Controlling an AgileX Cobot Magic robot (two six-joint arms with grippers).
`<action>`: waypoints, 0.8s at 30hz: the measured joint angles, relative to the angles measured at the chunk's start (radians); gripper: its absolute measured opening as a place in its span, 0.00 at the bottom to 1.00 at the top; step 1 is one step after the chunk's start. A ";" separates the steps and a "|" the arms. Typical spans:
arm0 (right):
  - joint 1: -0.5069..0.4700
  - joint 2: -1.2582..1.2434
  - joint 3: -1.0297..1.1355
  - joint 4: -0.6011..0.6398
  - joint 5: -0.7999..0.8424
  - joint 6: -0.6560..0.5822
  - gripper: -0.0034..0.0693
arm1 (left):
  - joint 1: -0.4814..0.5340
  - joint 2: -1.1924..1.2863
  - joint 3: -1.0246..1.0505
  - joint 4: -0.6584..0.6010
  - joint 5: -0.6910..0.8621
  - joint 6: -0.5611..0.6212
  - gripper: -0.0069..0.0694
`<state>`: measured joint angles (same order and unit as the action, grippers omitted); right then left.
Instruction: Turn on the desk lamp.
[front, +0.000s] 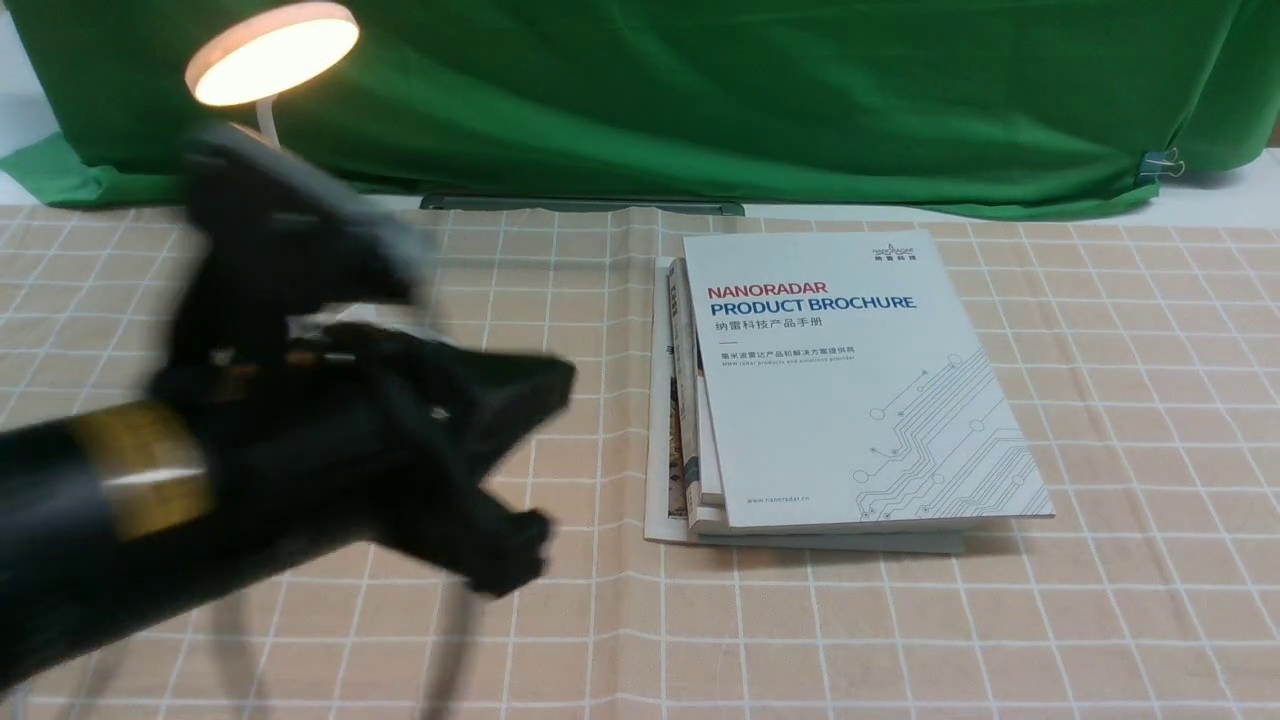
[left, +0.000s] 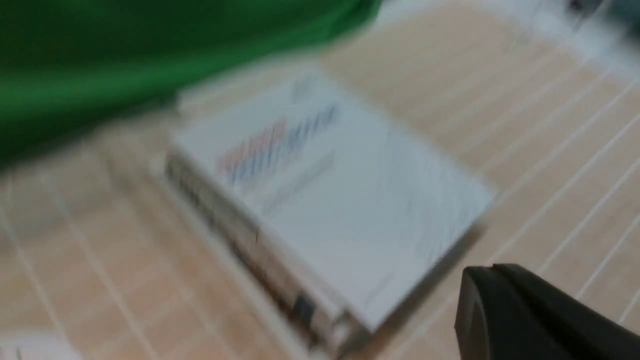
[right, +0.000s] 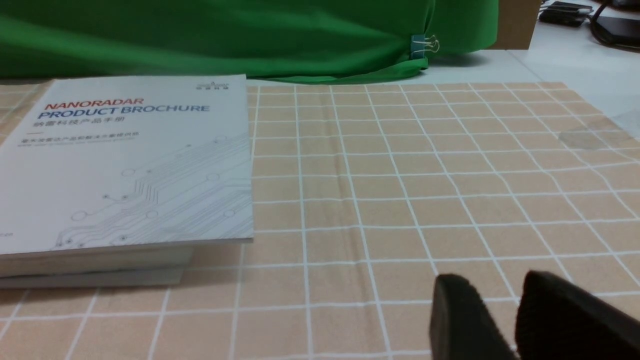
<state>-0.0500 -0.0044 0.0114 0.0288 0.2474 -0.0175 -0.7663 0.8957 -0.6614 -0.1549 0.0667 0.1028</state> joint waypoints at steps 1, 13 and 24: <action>0.000 0.000 0.000 0.000 0.000 0.000 0.38 | 0.000 -0.034 0.014 0.000 -0.023 0.004 0.09; 0.000 0.000 0.000 0.000 0.000 0.000 0.38 | -0.003 -0.281 0.221 0.000 0.032 0.021 0.09; 0.000 0.000 0.000 0.000 0.000 0.000 0.38 | 0.085 -0.658 0.296 0.302 0.168 -0.093 0.09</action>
<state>-0.0500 -0.0044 0.0114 0.0288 0.2474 -0.0175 -0.6810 0.2376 -0.3657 0.1474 0.2345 0.0103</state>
